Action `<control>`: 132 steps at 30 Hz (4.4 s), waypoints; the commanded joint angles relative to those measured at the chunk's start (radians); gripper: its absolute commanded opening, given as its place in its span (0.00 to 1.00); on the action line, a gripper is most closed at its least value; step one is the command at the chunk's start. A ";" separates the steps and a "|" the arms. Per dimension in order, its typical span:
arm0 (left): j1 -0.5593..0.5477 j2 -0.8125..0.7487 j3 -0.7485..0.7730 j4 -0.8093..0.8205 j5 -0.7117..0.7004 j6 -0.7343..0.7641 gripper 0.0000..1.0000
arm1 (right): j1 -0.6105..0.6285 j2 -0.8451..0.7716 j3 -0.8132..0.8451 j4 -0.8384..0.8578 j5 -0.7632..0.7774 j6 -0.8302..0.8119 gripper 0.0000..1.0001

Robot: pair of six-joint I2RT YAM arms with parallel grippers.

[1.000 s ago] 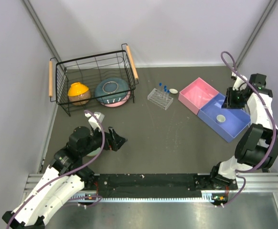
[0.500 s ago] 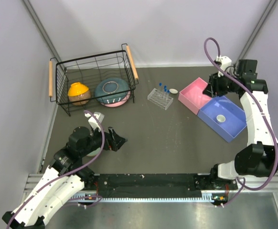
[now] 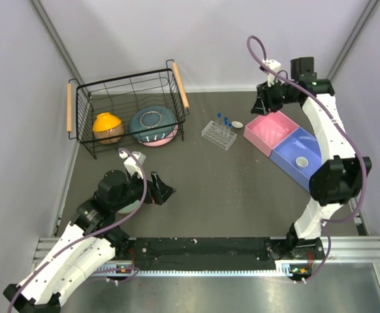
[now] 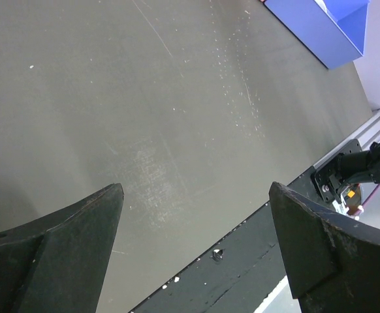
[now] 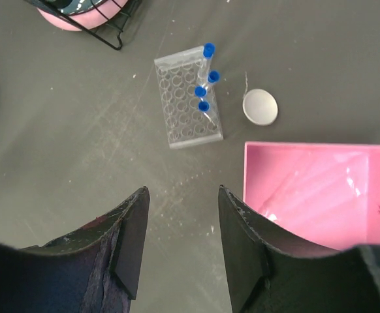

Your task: Organize the chemistry lab equipment

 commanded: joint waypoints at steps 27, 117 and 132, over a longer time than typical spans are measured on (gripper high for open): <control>0.004 0.092 -0.050 0.183 0.017 0.007 0.99 | 0.139 0.530 0.441 -0.030 0.056 -0.012 0.49; 0.004 0.077 -0.018 0.156 0.018 0.002 0.99 | 0.187 0.287 0.236 0.115 0.274 -0.082 0.00; 0.004 -0.047 -0.055 0.126 0.044 -0.001 0.99 | -0.089 -0.395 -0.451 0.039 0.302 -0.138 0.00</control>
